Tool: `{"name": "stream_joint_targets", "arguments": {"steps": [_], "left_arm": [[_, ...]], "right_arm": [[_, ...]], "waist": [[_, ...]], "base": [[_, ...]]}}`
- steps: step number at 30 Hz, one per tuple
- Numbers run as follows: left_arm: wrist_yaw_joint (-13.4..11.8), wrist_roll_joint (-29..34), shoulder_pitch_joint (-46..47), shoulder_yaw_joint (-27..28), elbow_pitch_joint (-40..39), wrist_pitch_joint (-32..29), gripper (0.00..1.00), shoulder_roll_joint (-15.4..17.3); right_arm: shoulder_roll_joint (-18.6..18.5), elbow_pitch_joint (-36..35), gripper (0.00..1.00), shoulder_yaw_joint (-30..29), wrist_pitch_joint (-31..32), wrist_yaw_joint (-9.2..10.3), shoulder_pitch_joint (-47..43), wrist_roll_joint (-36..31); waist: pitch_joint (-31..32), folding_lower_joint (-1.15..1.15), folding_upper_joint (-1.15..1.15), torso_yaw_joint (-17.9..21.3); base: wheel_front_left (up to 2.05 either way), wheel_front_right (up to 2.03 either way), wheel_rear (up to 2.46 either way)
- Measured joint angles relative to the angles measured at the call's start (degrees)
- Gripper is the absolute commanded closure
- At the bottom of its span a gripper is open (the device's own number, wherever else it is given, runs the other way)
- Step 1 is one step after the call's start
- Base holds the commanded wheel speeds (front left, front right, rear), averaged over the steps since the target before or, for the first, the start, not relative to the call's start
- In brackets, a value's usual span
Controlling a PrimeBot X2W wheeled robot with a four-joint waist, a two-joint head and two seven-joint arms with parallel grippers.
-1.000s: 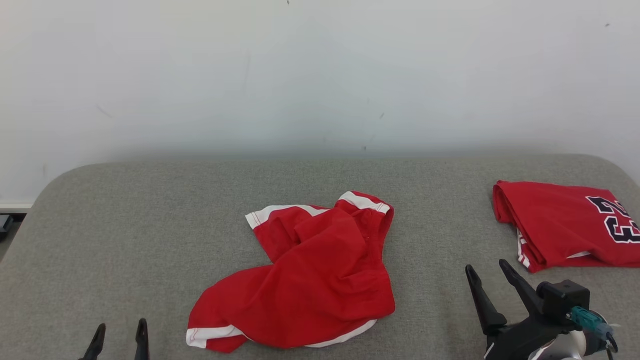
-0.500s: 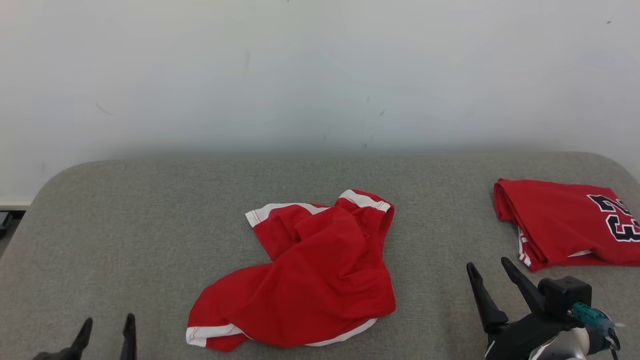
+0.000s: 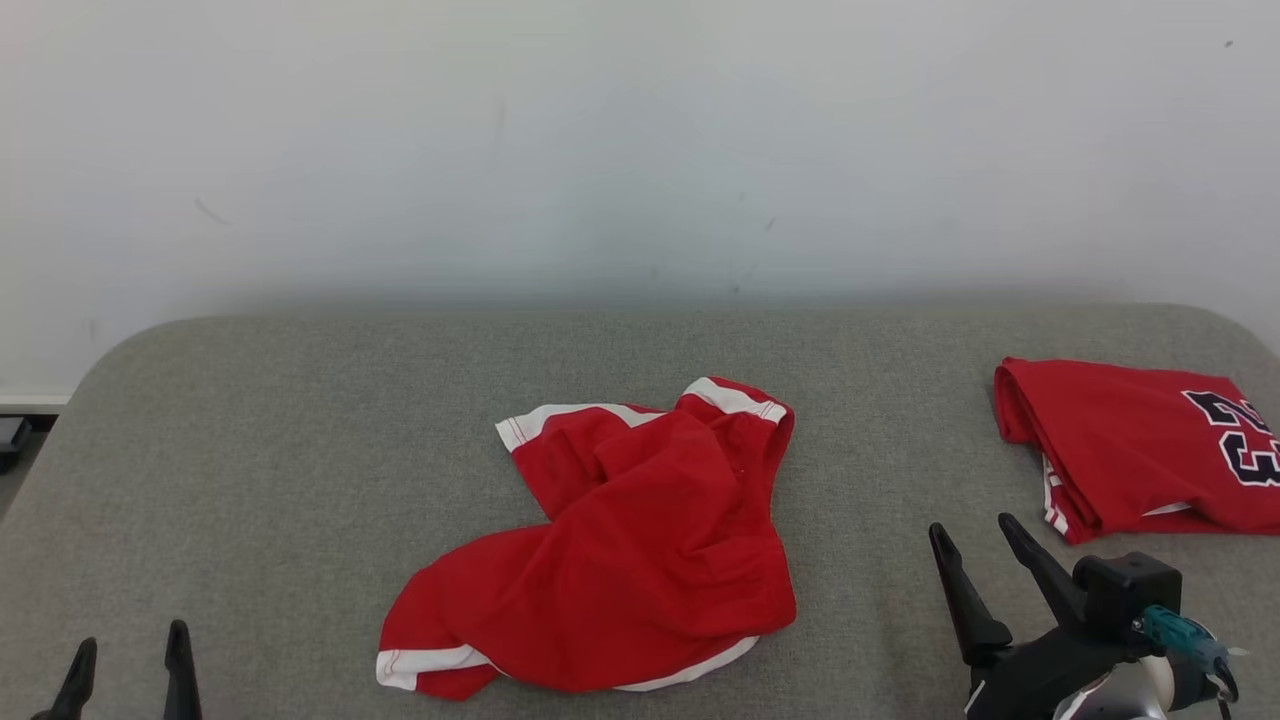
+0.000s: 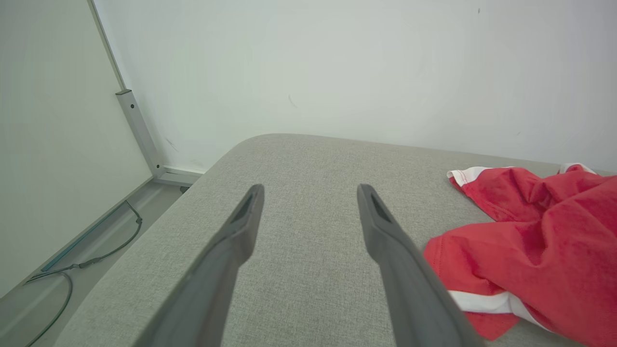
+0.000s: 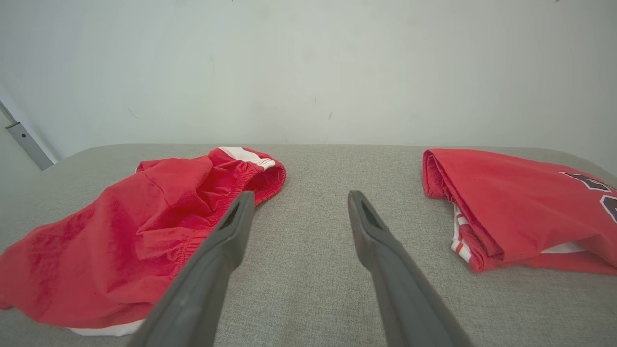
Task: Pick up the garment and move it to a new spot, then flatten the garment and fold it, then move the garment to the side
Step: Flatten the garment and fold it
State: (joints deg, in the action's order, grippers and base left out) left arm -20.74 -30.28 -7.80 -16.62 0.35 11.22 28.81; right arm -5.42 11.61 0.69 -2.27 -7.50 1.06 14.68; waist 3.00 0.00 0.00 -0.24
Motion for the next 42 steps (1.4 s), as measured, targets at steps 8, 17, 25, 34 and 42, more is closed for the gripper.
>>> {"name": "stream_joint_targets", "arguments": {"steps": [8, 17, 25, 34, 42], "left_arm": [[0.1, -0.1, -0.2, -0.3, -0.9, 0.0, 0.00, 0.2], [3.2, -0.3, 0.2, -2.6, -0.2, -1.1, 0.00, 1.3], [4.7, -2.2, 2.2, -0.8, 0.7, 0.4, 0.00, 1.5], [5.1, -2.2, 2.8, -0.2, 2.0, 1.1, 0.00, 2.3], [5.1, -2.2, 2.9, -0.4, 2.3, 1.1, 0.00, 2.3]], "right_arm": [[0.3, -0.1, 0.00, 0.0, 0.3, 0.00, 0.1, 0.0], [0.3, -0.2, 0.00, 0.5, 0.5, 0.00, 0.5, 0.0], [0.2, -0.1, 0.00, 0.6, 0.5, 0.00, 0.6, 0.0], [0.1, -0.2, 0.00, 0.7, 0.5, 0.00, 0.7, 0.0], [0.1, -0.2, 0.00, 0.7, 0.6, 0.00, 0.6, 0.2]], "waist": [[-0.2, 0.00, 0.00, -0.4], [-0.4, 0.00, 0.00, 0.0], [-0.1, 0.00, 0.00, -0.2], [-0.1, 0.00, 0.00, -0.4], [-0.2, 0.00, 0.00, -0.8]], "base": [[0.00, 0.00, 0.00], [0.00, 0.00, 0.00], [0.00, 0.00, 0.00], [0.00, 0.00, 0.00], [0.00, 0.00, 0.00]]}}
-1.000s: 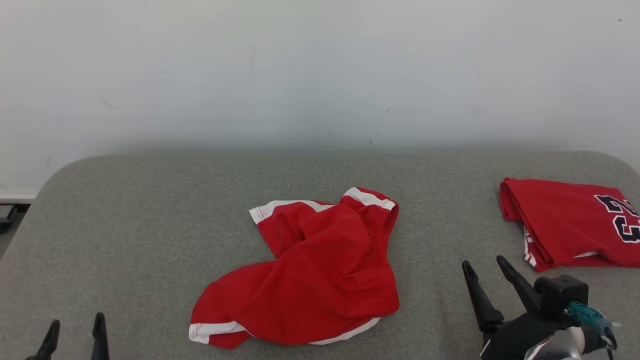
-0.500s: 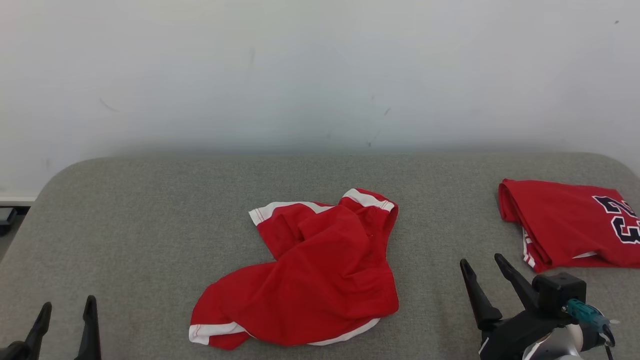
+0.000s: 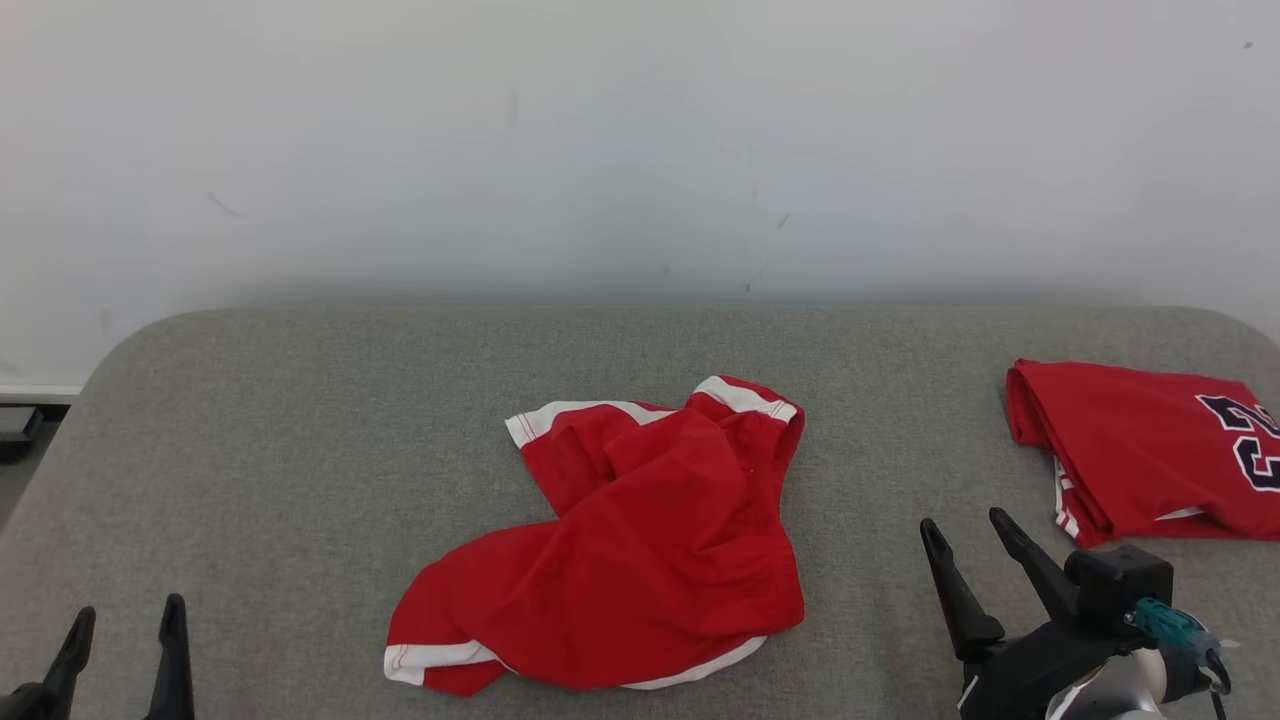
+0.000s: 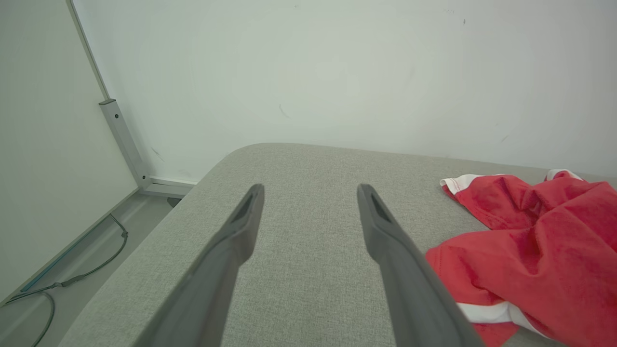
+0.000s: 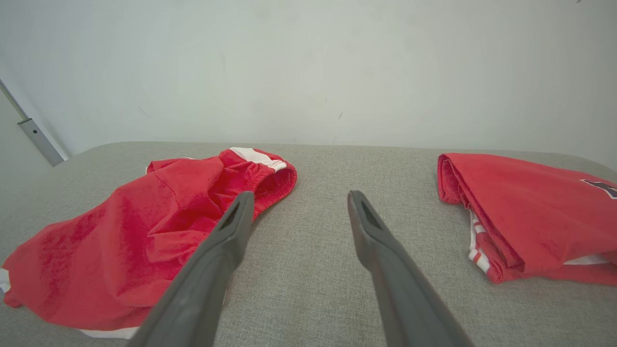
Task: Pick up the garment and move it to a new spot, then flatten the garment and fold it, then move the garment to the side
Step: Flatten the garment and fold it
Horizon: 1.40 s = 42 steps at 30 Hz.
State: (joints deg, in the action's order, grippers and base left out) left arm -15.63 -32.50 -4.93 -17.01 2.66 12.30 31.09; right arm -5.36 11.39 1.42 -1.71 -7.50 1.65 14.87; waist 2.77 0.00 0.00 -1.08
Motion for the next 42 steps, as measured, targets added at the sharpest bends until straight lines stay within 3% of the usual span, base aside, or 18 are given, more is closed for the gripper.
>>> {"name": "stream_joint_targets", "arguments": {"steps": [22, 32, 42], "left_arm": [[0.8, -0.4, 0.3, -2.0, 1.2, -0.2, 0.00, -0.7], [4.8, -0.7, 2.3, -7.3, 4.7, -1.5, 0.00, -3.8], [10.5, -1.4, 5.4, -12.6, 13.1, -2.3, 0.00, -7.9]], "right_arm": [[-0.9, -0.1, 0.00, 1.7, 1.6, 0.00, -0.1, 0.7], [-2.7, 1.1, 0.00, 7.9, 4.8, 0.00, 0.3, 2.9], [-4.4, 5.6, 0.00, 14.9, 5.8, 0.00, 3.0, 4.8]], "waist": [[-0.2, 0.00, 0.00, -0.5], [-0.7, 0.00, 0.00, -1.2], [-1.4, 0.00, 0.00, -1.5]], "base": [[0.00, 0.00, 0.00], [0.00, 0.00, 0.00], [0.00, 0.00, 0.00]]}}
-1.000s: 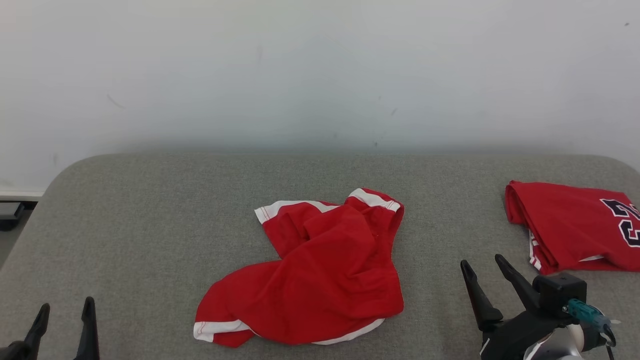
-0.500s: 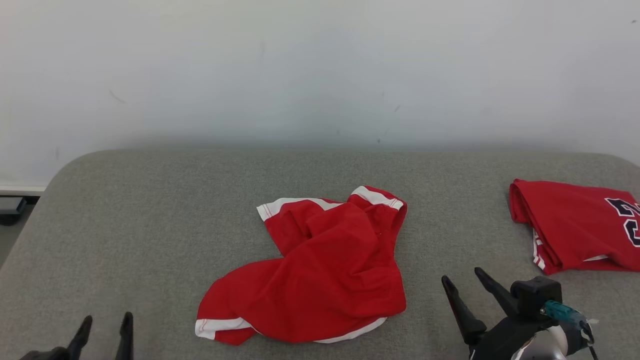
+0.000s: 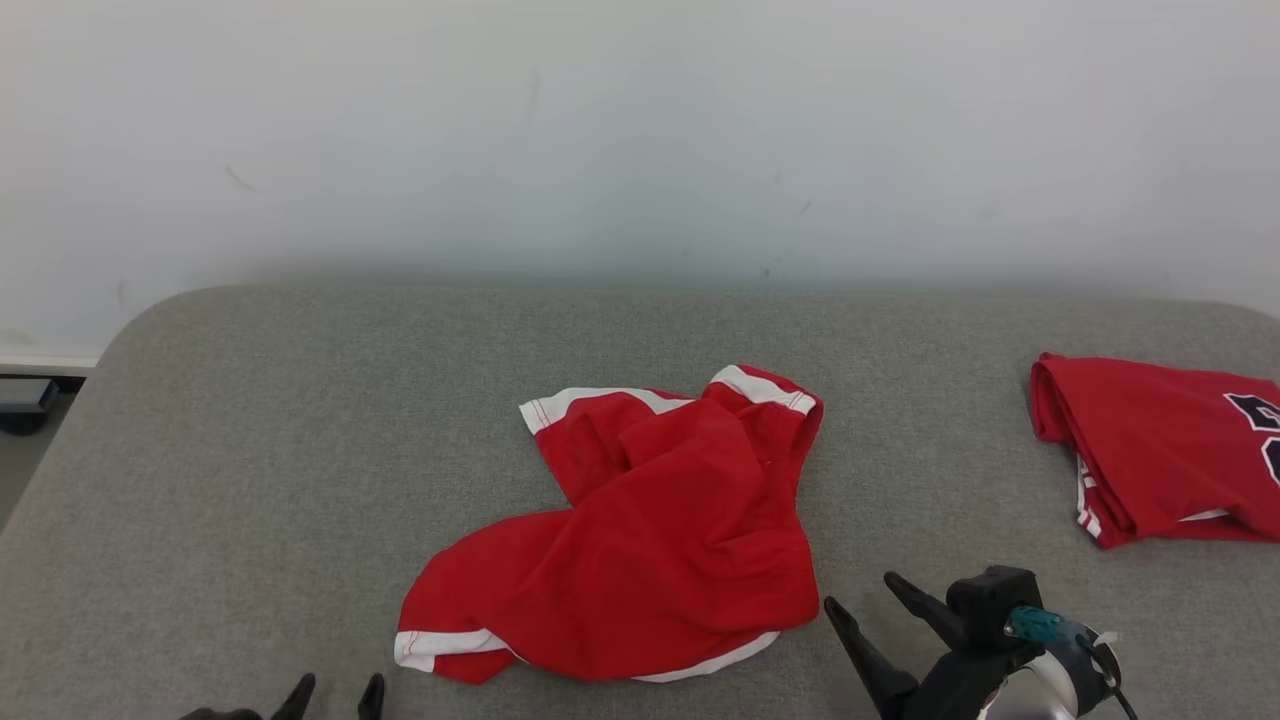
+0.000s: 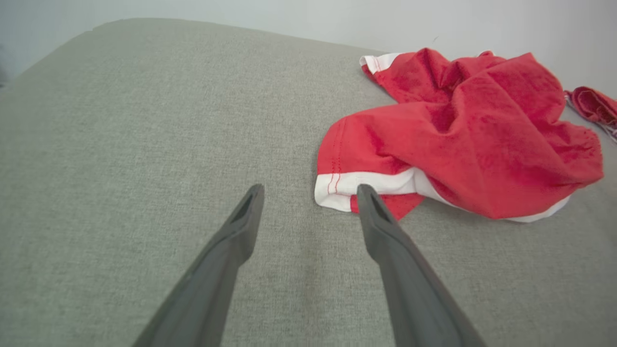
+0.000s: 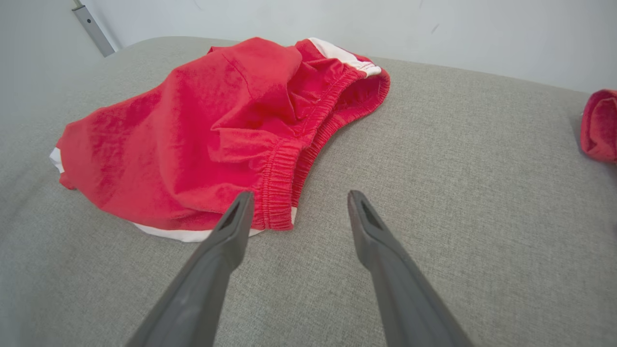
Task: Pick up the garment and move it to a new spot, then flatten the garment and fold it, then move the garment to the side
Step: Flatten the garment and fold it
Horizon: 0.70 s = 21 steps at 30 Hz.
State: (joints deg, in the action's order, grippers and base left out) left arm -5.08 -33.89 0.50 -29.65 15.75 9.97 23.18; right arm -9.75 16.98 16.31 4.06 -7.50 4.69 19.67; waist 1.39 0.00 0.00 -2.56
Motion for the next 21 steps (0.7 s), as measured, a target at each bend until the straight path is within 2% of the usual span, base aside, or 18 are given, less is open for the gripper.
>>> {"name": "stream_joint_targets", "arguments": {"steps": [12, 14, 21], "left_arm": [[7.1, -1.4, 5.7, -3.0, 13.6, 1.4, 0.00, -4.4], [8.9, -2.3, 8.0, -3.1, 17.4, 2.0, 0.00, -5.1], [11.3, -3.4, 12.8, -4.4, 25.2, 2.7, 0.00, -7.5]], "right_arm": [[-1.3, 6.5, 0.00, 7.2, -0.8, 0.00, 4.6, 2.2], [-1.3, 8.2, 0.00, 9.2, -1.1, 0.00, 6.2, 3.0], [-1.4, 12.4, 0.00, 12.6, -2.6, 0.00, 9.4, 3.9]], "waist": [[-0.9, 0.00, 0.00, 0.1], [-1.2, 0.00, 0.00, 0.3], [-2.1, 0.00, 0.00, 0.7]], "base": [[0.00, 0.00, 0.00], [0.00, 0.00, 0.00], [0.00, 0.00, 0.00]]}}
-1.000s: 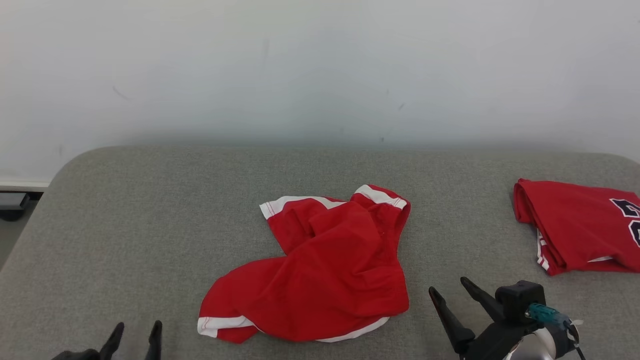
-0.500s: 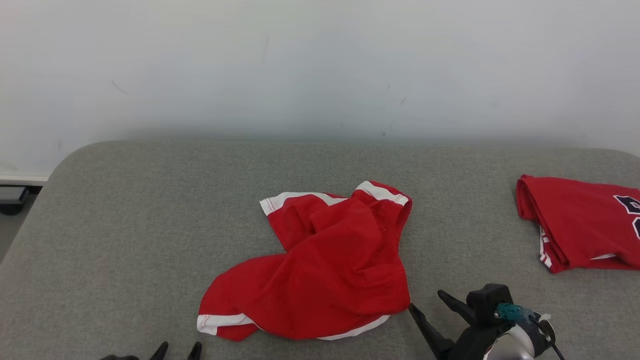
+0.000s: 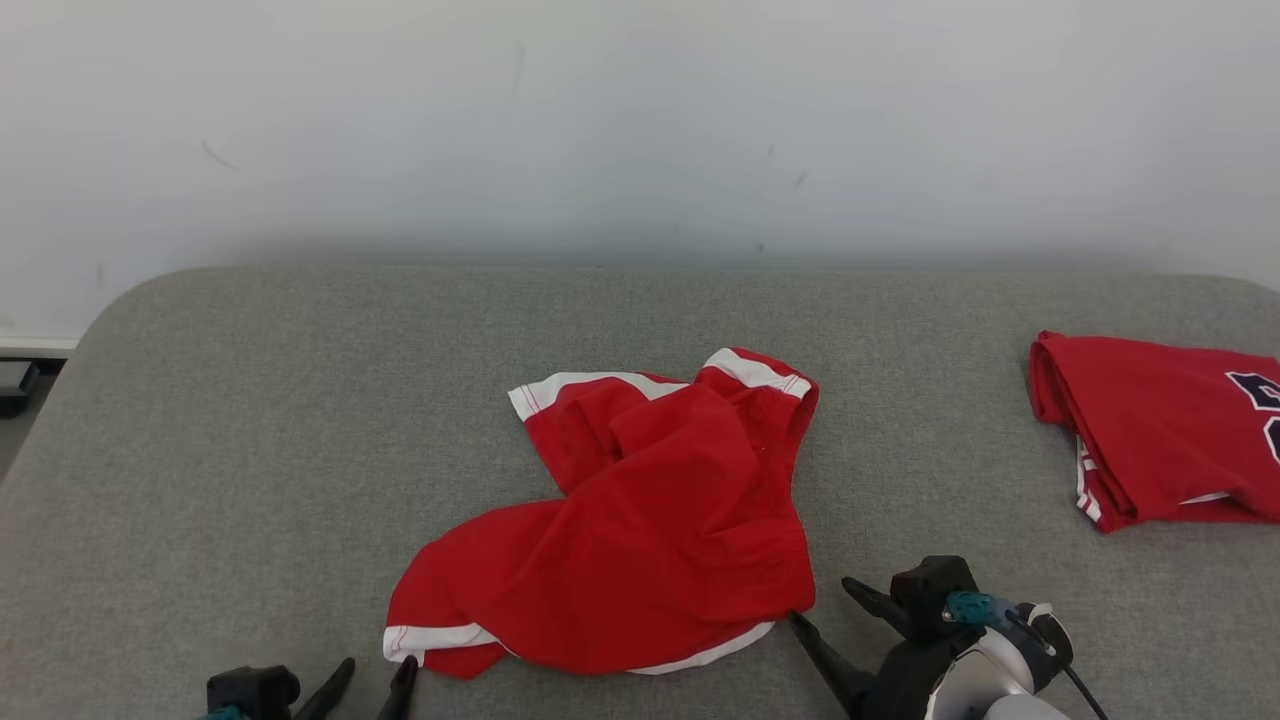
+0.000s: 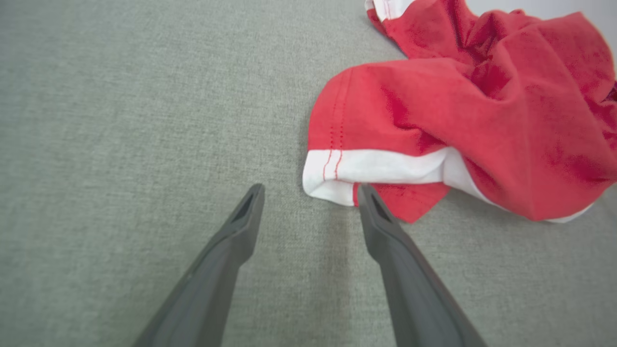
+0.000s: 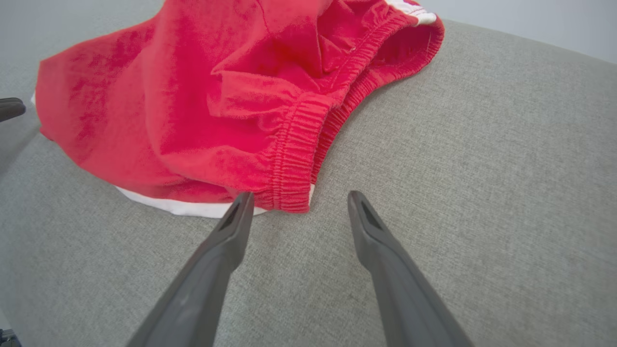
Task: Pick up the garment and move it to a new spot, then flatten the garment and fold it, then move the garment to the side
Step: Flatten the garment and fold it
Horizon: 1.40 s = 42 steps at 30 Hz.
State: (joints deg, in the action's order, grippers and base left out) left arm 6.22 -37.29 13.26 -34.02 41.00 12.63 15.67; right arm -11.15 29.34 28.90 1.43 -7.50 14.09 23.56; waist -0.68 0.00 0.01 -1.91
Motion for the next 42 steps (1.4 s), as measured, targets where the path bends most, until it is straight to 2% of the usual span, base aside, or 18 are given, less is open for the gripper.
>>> {"name": "stream_joint_targets", "arguments": {"steps": [8, 15, 16, 17, 18, 19, 20, 21, 32, 42], "left_arm": [[0.9, -1.8, 4.1, -2.2, 6.8, 0.8, 0.00, -1.7], [1.1, -4.7, 6.0, -5.8, 9.0, 0.9, 0.00, -2.3], [1.1, -5.5, 6.1, -6.5, 9.2, 0.7, 0.22, -2.3], [1.1, -6.4, 6.2, -7.2, 9.2, 0.6, 0.52, -2.2], [1.1, -6.8, 6.3, -7.8, 9.3, 0.7, 0.52, -2.2], [1.1, -7.4, 6.4, -8.3, 9.4, 0.7, 0.62, -2.1], [1.1, -7.9, 6.5, -8.9, 9.4, 0.8, 0.92, -2.1], [1.1, -7.9, 6.5, -8.9, 9.4, 0.8, 1.00, -2.1], [1.3, -10.6, 7.5, -12.6, 8.8, 2.1, 1.00, -0.2], [0.8, -5.8, 9.6, -11.6, 3.0, 2.3, 1.00, 4.1]], "right_arm": [[1.1, 4.6, 0.00, 4.9, -2.0, 0.00, 3.9, 1.2], [2.0, 9.6, 0.00, 8.0, -3.7, 0.00, 7.0, 1.8], [2.2, 10.4, 0.00, 8.4, -3.9, 0.00, 7.4, 2.2], [2.4, 11.2, 0.18, 9.0, -4.0, 0.00, 7.7, 2.5], [2.7, 11.9, 0.18, 9.5, -4.1, 0.00, 7.9, 2.8], [2.9, 12.4, 0.55, 10.2, -4.3, 0.00, 8.2, 3.3], [3.1, 12.9, 1.00, 10.8, -4.5, 0.00, 8.5, 3.7], [3.1, 12.9, 1.00, 10.8, -4.5, 0.00, 8.5, 3.7], [2.1, 15.9, 1.00, 13.8, -8.4, 0.00, 10.5, 8.7], [-1.0, 8.6, 1.00, 15.1, -9.5, 0.00, 12.5, 17.1]], "waist": [[-0.7, 0.00, 0.00, 0.8], [-0.9, 0.00, 0.00, 0.9], [-0.8, 0.00, 0.00, 0.9], [-0.7, 0.00, 0.00, 0.9], [-0.7, 0.00, 0.00, 0.9], [-0.6, 0.00, 0.00, 0.8], [-0.5, 0.00, 0.00, 0.8], [-0.5, 0.00, 0.00, 0.8], [0.9, 0.00, 0.00, 0.5], [1.4, 0.00, 0.00, 0.2]], "base": [[0.00, 0.00, 0.00], [0.00, 0.00, 0.00], [0.00, 0.00, 0.00], [0.00, 0.00, 0.00], [0.00, 0.00, 0.00], [0.00, 0.00, 0.00], [0.00, 0.00, 0.00], [0.00, 0.00, 0.00], [0.00, 0.00, 0.00], [0.00, 0.00, 0.00]]}}
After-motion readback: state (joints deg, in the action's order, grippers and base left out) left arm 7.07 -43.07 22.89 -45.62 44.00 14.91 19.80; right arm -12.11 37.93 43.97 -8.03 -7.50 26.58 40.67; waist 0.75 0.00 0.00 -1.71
